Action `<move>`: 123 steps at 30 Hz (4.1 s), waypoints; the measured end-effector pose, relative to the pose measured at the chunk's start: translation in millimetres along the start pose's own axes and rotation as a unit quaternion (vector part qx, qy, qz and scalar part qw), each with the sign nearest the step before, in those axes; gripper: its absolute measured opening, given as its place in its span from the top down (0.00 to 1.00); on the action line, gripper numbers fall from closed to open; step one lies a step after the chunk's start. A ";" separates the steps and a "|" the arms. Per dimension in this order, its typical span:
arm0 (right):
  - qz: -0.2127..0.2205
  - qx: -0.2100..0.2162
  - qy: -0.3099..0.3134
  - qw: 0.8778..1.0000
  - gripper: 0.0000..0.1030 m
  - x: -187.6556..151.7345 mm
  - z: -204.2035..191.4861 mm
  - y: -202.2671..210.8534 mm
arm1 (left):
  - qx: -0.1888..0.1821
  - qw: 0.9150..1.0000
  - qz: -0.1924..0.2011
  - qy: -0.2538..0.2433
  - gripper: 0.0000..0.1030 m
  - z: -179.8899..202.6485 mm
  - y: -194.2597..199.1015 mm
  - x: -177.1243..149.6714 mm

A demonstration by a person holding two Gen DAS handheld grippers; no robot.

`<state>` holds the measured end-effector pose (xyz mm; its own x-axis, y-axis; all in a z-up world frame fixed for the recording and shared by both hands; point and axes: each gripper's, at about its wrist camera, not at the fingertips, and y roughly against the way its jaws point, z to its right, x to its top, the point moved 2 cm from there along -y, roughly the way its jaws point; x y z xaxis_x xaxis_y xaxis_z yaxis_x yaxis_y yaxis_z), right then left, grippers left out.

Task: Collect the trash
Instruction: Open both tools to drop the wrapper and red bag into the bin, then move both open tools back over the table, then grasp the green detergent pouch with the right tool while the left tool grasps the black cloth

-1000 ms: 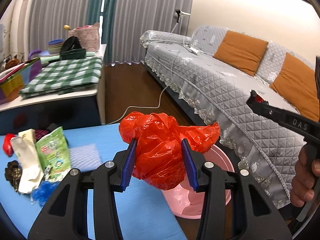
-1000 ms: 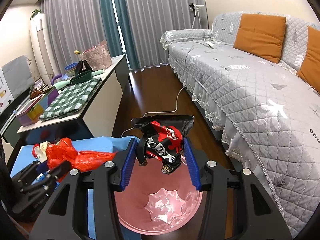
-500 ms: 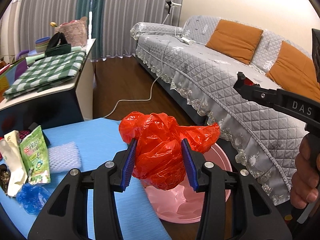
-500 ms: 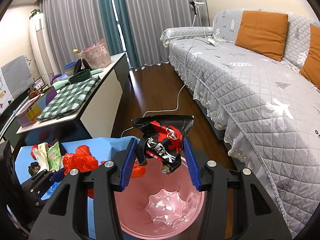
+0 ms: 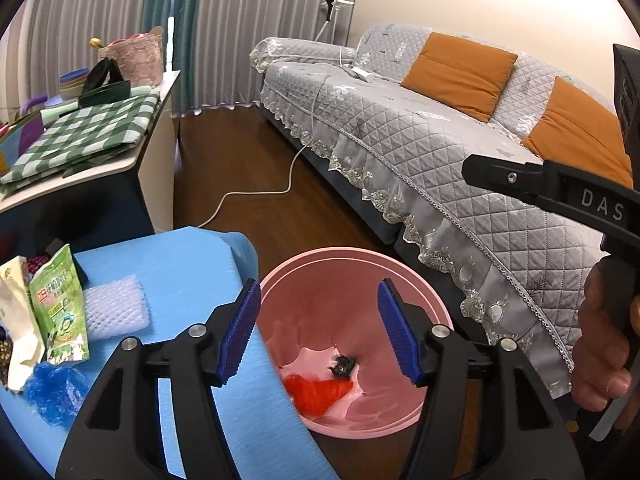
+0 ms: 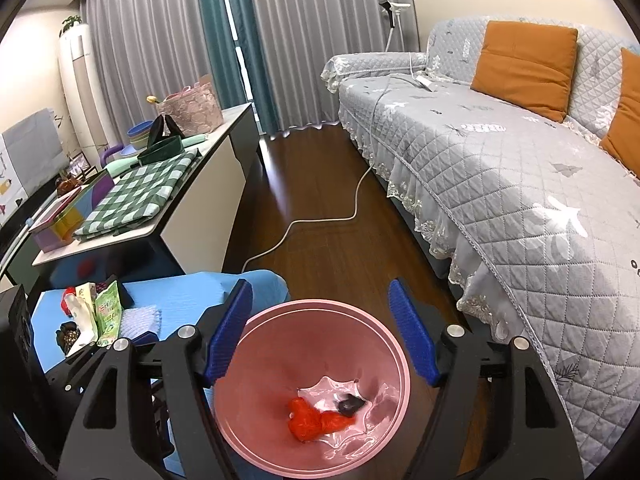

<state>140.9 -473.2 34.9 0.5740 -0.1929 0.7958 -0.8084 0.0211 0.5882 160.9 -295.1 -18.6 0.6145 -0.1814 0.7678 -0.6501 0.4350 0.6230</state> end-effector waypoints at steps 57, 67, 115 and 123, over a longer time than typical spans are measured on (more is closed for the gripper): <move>-0.033 0.163 0.030 0.986 0.62 -54.4 -193.8 -30.2 | 0.191 0.973 0.082 0.099 0.55 -231.7 153.1 -80.9; -0.099 0.203 0.029 0.974 0.62 -76.9 -238.7 -79.2 | 0.227 0.959 0.070 0.152 0.55 -290.1 151.6 -96.5; -0.134 0.255 0.060 0.956 0.95 -82.4 -285.6 -103.2 | 0.227 0.953 0.004 0.199 0.75 -328.4 97.8 -102.6; -0.105 0.253 0.078 0.959 0.98 -71.9 -283.9 -79.3 | 0.230 0.954 0.013 0.195 0.90 -322.2 110.7 -104.5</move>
<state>200.7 -182.5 -28.1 0.7112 0.0081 0.7030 -0.6109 -0.4877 0.6237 168.8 56.1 -78.0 0.6573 0.2037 0.7255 -0.7391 -0.0139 0.6735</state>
